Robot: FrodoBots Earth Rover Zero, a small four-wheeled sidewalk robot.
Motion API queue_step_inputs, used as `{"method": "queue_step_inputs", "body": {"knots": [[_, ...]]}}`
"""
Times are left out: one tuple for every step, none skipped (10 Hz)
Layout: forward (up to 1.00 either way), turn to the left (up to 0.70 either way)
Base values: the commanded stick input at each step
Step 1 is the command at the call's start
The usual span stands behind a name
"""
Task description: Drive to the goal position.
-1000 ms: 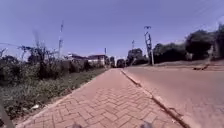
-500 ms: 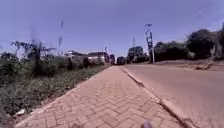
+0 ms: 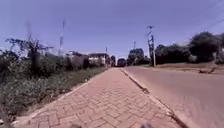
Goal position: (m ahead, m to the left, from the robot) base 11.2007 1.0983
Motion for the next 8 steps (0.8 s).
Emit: {"method": "queue_step_inputs", "body": {"knots": [[0.7, 0.0], [0.7, 0.0], [0.7, 0.0], [0.7, 0.0], [0.7, 0.0], [0.7, 0.0], [0.7, 0.0], [0.7, 0.0]]}}
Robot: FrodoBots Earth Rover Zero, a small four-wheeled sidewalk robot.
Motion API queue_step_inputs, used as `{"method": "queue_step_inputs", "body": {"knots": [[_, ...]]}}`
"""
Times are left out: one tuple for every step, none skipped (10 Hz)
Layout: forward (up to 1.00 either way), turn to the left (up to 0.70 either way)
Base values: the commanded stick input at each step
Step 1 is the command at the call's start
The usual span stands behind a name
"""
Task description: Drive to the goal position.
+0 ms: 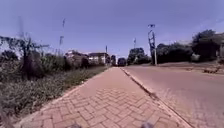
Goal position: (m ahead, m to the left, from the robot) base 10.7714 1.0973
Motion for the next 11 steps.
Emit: {"method": "queue_step_inputs", "body": {"knots": [[0.7, 0.0], [0.7, 0.0], [0.7, 0.0], [0.7, 0.0], [0.7, 0.0], [0.7, 0.0], [0.7, 0.0], [0.7, 0.0], [0.7, 0.0], [0.7, 0.0], [0.7, 0.0]]}}
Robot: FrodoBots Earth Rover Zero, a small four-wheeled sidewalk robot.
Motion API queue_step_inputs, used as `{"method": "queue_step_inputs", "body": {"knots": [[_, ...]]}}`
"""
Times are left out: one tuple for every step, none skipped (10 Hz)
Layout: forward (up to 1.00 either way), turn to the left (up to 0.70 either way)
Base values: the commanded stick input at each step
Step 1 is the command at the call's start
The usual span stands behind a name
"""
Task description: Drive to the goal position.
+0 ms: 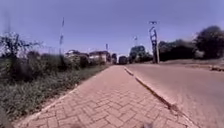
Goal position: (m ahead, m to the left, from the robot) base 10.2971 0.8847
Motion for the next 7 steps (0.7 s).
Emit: {"method": "queue_step_inputs", "body": {"knots": [[0.7, 0.0], [0.7, 0.0], [0.7, 0.0], [0.7, 0.0], [0.7, 0.0], [0.7, 0.0], [0.7, 0.0]]}}
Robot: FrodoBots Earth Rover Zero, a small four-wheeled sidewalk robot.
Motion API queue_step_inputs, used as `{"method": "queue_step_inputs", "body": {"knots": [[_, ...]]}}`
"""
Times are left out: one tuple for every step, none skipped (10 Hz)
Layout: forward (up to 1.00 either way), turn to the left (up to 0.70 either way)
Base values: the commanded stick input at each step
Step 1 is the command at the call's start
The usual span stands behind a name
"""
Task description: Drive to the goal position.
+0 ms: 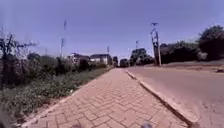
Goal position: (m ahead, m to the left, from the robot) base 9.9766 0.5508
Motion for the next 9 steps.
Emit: {"method": "queue_step_inputs", "body": {"knots": [[0.7, 0.0], [0.7, 0.0], [0.7, 0.0], [0.7, 0.0], [0.7, 0.0], [0.7, 0.0], [0.77, 0.0], [0.84, 0.0], [0.85, 0.0]]}}
